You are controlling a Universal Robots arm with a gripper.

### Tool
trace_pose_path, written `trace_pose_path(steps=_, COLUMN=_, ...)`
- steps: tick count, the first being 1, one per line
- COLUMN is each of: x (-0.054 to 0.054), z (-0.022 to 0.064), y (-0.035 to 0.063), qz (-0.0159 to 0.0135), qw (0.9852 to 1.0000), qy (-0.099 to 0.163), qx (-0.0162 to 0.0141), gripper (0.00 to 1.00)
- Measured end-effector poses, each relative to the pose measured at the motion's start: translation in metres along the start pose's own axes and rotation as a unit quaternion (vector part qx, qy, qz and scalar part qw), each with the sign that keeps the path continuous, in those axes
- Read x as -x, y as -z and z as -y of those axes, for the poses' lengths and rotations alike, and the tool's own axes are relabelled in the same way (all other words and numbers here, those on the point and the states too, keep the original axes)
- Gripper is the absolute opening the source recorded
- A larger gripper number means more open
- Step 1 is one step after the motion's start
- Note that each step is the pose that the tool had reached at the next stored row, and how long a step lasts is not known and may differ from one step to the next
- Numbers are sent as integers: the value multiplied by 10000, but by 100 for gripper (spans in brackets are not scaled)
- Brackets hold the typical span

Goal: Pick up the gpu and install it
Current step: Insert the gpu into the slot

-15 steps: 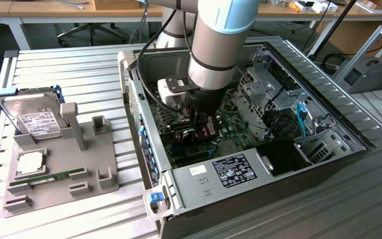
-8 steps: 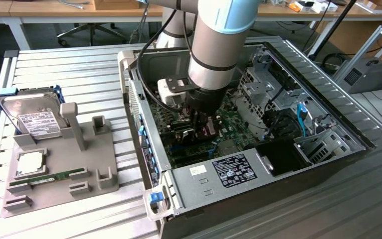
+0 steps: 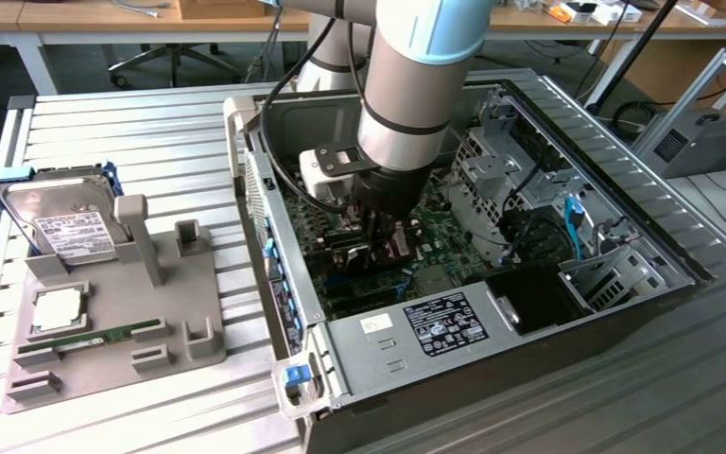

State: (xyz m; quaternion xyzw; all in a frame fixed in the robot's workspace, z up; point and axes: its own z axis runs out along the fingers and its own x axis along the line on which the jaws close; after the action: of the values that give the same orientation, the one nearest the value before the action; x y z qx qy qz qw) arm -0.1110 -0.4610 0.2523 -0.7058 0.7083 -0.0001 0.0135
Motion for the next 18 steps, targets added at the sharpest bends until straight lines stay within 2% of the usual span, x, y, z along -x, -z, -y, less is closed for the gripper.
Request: trace_pose_path(steps=18, x=0, z=0, y=0, qz=0, qw=10000, qy=0, qx=0, gripper=27)
